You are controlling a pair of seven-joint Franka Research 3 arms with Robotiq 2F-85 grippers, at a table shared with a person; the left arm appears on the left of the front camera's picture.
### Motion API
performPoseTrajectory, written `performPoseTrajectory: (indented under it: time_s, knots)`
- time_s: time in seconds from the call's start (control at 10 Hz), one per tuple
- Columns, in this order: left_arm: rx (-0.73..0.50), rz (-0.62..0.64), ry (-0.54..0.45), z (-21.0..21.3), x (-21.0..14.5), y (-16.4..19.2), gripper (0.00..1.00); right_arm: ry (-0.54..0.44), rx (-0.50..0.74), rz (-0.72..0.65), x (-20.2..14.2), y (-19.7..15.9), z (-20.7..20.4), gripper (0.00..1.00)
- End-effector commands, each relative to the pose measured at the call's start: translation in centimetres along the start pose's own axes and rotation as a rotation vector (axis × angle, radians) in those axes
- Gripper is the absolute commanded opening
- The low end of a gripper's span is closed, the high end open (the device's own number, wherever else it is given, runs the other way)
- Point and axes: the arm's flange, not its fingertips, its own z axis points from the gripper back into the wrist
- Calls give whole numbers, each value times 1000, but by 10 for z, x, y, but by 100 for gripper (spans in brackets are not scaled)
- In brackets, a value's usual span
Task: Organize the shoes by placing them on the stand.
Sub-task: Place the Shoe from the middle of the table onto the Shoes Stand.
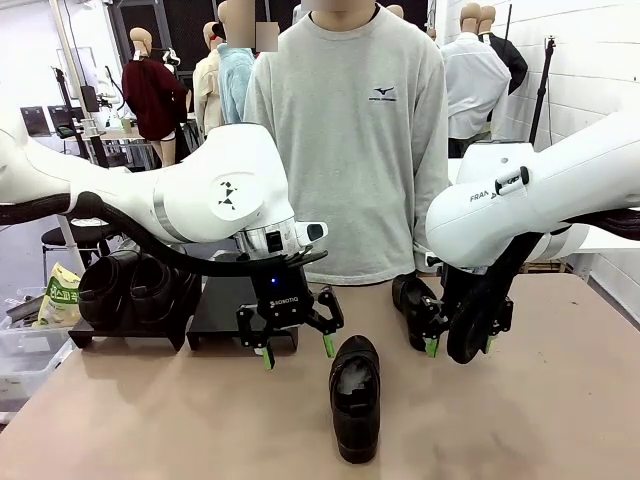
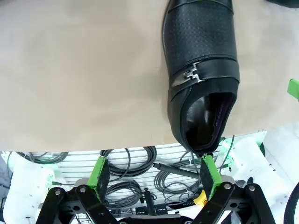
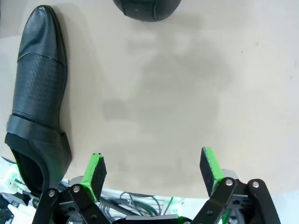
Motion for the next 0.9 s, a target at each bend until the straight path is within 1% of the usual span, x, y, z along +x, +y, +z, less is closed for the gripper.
performPoseTrajectory:
  time_s: [0.0,0.1,0.2,0.4,0.5,0.6,0.8]
  knots:
    - [3,7,6,-1,2,3,100,-3,-7,0,5,1,1,100]
    - [92,28,-26,-11,-7,-7,100,-3,-7,0,5,1,1,100]
    - [109,17,-35,-21,-16,-19,100,-3,-7,0,5,1,1,100]
    - [90,16,-20,-42,-20,-31,100,-3,-7,0,5,1,1,100]
    - [68,-8,-44,-44,-20,-38,100,-3,-7,0,5,1,1,100]
    - [95,-8,-67,-51,-17,-40,100,-3,-7,0,5,1,1,100]
    - [106,1,-63,-73,-11,-43,100,-3,-7,0,5,1,1,100]
